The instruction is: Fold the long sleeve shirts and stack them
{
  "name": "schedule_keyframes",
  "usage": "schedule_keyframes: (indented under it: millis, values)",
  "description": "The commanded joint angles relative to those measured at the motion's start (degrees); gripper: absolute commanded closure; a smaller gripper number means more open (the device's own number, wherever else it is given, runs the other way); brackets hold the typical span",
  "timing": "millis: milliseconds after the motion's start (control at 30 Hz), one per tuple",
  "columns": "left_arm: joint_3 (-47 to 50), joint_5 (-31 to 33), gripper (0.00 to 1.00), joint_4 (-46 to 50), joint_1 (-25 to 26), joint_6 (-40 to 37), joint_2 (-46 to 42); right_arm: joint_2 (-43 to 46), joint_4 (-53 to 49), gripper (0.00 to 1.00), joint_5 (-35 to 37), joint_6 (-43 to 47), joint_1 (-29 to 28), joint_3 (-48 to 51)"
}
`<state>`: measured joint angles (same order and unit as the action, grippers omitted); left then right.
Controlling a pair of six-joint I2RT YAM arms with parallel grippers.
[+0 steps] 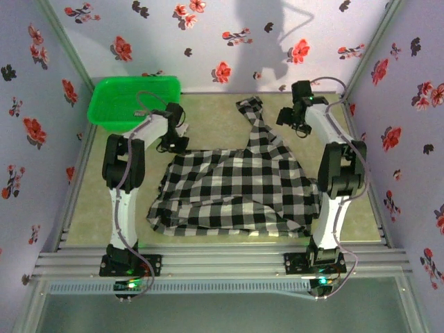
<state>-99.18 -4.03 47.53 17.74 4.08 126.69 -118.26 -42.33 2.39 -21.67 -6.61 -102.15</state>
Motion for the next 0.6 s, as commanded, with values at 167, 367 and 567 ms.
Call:
schedule_keyframes:
  millis: [167,367,567]
  values:
    - [4.67,0.83,1.00,-2.98,1.18,-0.06,-7.68,-10.24,0.22,0.34,-6.83,3.92,-0.11,-6.61]
    - [6.26,0.46,1.00,-3.68,1.76,1.26,-10.55,-13.13,2.51,0.45,-9.04,3.33,-0.22,-8.13]
    - [7.01,0.34,1.00,-3.58,2.33,1.65,-11.45,-16.81,1.74,0.51,-9.73,3.00,-0.32,-12.69]
